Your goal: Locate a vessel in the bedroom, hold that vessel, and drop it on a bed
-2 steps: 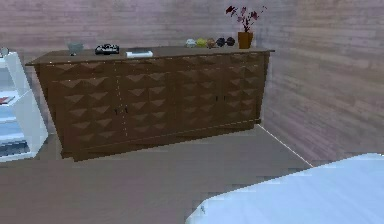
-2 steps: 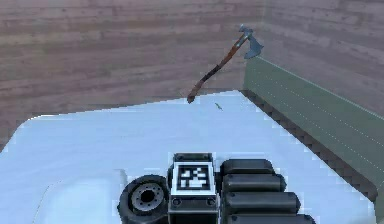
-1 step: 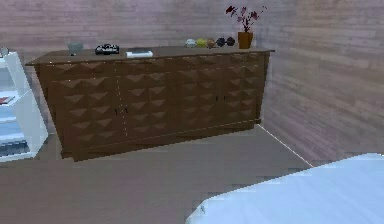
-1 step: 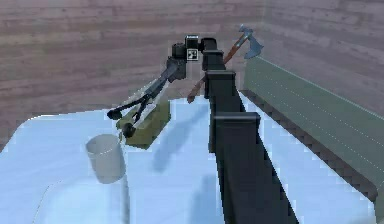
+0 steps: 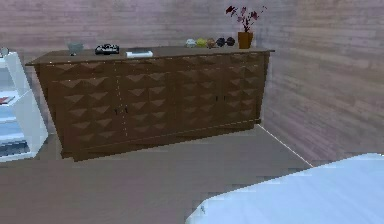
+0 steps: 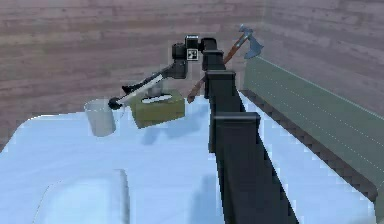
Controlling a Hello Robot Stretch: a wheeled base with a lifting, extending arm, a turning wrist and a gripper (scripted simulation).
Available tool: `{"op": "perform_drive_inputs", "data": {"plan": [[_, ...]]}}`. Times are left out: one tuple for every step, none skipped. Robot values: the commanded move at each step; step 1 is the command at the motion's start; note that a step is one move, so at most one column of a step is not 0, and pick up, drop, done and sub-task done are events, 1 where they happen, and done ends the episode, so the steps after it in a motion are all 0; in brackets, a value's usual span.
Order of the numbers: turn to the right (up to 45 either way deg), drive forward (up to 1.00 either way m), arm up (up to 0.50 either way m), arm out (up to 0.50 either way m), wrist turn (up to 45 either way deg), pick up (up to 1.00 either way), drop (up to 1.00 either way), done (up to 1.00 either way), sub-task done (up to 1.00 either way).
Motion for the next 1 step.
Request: {"op": "perform_drive_inputs", "data": {"plan": [[0.0, 0.00, 0.00, 0.00, 45.0, 0.00, 0.00, 0.00, 0.00]]}}
